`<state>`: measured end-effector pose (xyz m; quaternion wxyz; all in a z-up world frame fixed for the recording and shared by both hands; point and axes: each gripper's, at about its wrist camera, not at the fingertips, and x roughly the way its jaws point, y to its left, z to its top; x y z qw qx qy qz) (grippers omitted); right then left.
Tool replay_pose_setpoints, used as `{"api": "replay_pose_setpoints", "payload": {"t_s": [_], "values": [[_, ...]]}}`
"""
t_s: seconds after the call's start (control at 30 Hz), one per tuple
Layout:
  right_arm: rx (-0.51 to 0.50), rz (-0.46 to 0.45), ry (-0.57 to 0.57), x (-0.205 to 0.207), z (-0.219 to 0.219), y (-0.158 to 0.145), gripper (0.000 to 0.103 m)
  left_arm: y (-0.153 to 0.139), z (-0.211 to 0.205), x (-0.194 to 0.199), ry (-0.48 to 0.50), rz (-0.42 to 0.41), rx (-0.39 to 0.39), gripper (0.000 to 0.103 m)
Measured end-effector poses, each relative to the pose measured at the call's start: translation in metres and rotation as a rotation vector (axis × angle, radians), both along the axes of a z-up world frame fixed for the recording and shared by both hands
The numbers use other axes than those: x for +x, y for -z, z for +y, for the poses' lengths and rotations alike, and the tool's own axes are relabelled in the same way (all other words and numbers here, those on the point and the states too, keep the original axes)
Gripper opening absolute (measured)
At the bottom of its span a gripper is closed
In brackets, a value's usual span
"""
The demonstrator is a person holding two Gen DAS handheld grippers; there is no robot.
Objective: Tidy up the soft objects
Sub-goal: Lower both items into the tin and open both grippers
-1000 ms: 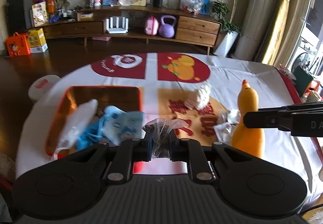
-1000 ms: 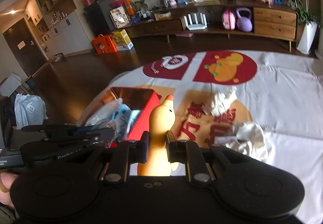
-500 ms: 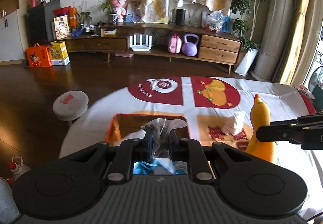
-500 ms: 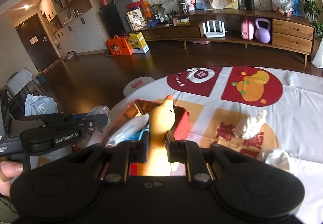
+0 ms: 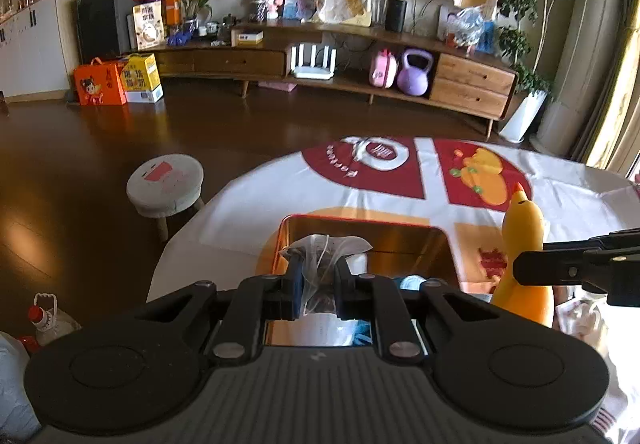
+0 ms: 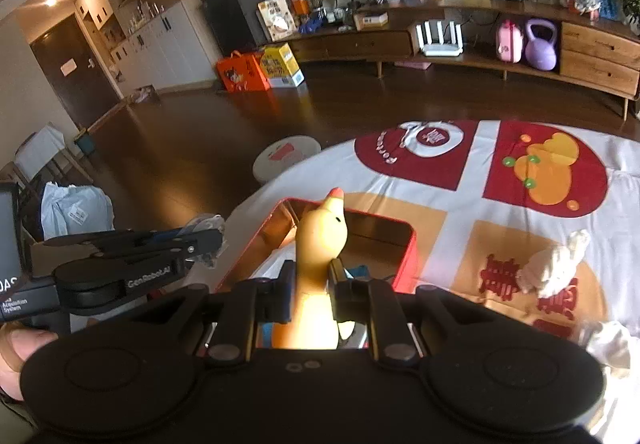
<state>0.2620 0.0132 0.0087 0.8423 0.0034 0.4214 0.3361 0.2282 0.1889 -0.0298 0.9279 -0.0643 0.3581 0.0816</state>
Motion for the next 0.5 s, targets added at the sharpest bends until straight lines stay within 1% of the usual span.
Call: {"api": "replay_pose_setpoints", "payload": {"t_s": [0.27, 0.5], "values": [[-0.037, 0.058, -0.010, 0.020, 0.022, 0.035, 0.016, 0.031, 0.011, 0.025, 0.007, 0.029, -0.016, 0.015], [-0.072, 0.090, -0.008, 0.032, 0.030, 0.061, 0.016, 0.057, 0.013, 0.043, 0.016, 0.075, -0.022, 0.015]]}}
